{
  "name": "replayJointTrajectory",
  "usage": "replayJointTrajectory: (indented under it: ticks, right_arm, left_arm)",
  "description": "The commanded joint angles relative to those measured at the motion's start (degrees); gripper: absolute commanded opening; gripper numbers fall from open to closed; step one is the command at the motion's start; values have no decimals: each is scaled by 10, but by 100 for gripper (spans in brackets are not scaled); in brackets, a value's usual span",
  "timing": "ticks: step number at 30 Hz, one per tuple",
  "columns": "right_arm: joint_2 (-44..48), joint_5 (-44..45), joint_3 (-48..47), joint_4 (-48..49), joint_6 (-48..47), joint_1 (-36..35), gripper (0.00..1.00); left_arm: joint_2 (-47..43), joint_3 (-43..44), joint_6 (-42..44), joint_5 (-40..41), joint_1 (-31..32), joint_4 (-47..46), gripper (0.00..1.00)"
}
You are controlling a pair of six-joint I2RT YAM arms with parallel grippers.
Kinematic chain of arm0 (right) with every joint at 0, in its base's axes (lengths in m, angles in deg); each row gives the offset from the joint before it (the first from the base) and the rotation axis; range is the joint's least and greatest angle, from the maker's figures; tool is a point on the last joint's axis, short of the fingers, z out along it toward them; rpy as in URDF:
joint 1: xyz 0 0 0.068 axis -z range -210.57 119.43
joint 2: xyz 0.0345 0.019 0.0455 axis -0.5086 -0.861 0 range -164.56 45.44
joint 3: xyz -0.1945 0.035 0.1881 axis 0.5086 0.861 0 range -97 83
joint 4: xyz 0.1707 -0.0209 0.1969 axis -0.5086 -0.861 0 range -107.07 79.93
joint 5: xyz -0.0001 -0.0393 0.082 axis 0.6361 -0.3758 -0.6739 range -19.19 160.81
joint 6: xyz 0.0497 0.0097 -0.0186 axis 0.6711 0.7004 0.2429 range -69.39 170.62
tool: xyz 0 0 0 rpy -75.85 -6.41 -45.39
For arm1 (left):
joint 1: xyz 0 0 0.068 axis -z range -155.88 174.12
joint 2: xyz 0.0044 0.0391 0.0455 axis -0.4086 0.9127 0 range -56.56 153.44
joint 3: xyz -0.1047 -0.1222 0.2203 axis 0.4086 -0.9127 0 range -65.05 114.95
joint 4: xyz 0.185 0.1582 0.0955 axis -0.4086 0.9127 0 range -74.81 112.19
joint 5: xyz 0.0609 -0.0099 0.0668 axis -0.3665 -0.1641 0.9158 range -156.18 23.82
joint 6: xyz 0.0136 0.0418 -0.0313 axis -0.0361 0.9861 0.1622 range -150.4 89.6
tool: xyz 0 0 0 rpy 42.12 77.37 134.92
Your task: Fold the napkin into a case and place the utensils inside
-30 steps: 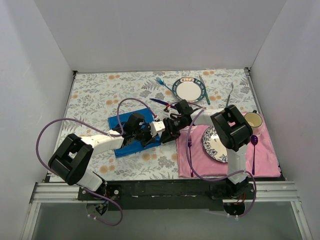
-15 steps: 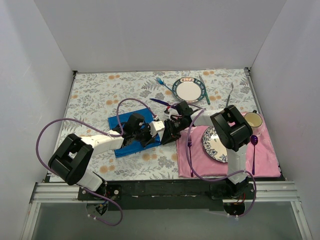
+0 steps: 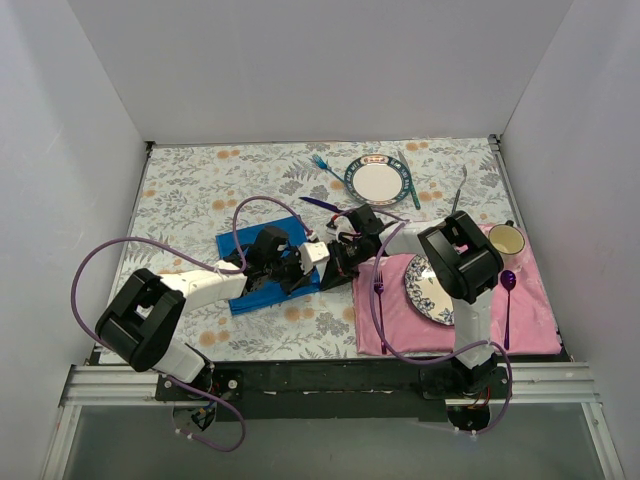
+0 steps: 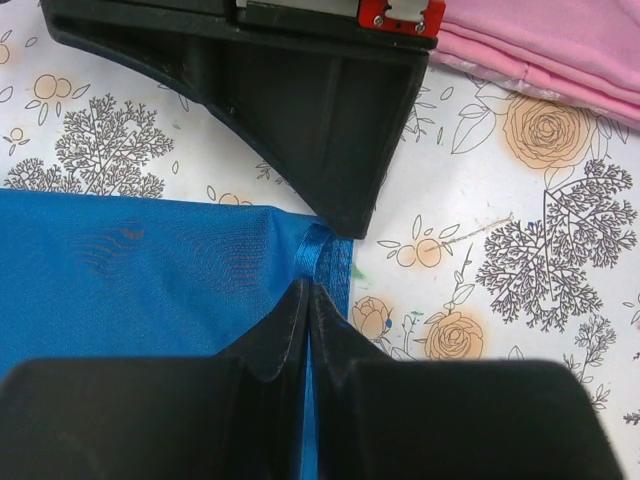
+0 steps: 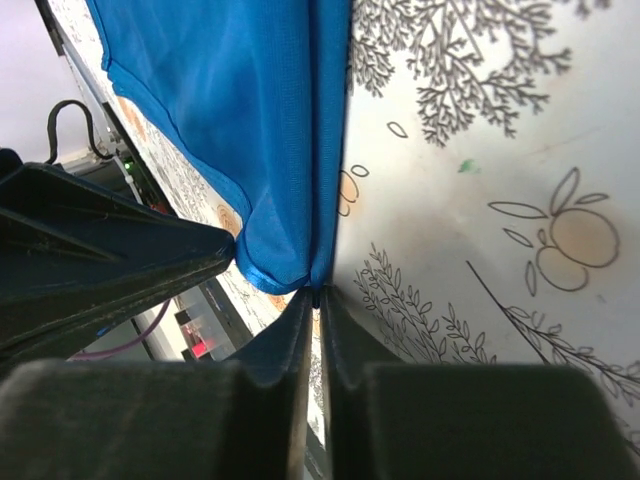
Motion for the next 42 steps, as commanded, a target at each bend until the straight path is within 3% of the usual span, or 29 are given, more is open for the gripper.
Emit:
replayJointTrajectory:
  ticks: [1, 10, 11, 13, 14, 17, 26, 32, 37, 42]
  right_arm:
    - [-12, 24, 6, 7, -7, -4, 5]
    - [-13, 17, -2, 9, -8, -4, 1]
    - [-11, 17, -1, 11, -7, -4, 1]
    - [-10, 16, 0, 16, -5, -4, 1]
    - [-9, 15, 1, 18, -2, -4, 1]
    - [-8, 13, 1, 18, 1, -4, 1]
    - [-9, 9, 0, 22, 4, -4, 1]
    - [-7, 7, 2, 25, 7, -4, 1]
    - [-6, 6, 7, 26, 5, -4, 1]
    - [-10, 5, 5, 25, 4, -4, 1]
  left_arm:
    - [-27, 1, 14, -23, 2, 9, 0]
    - [-16, 6, 15, -16, 2, 16, 1]
    - [-17, 4, 13, -14, 3, 13, 12]
    - [-18, 2, 11, -14, 2, 3, 22]
    - [-17, 2, 7, -16, 2, -3, 31]
    - [-16, 3, 0, -17, 2, -11, 34]
    - [5, 15, 1, -30, 8, -37, 33]
    - [30, 24, 8, -23, 11, -42, 26]
    - [22, 22, 17, -23, 12, -35, 4]
    - [-9, 16, 19, -21, 12, -18, 0]
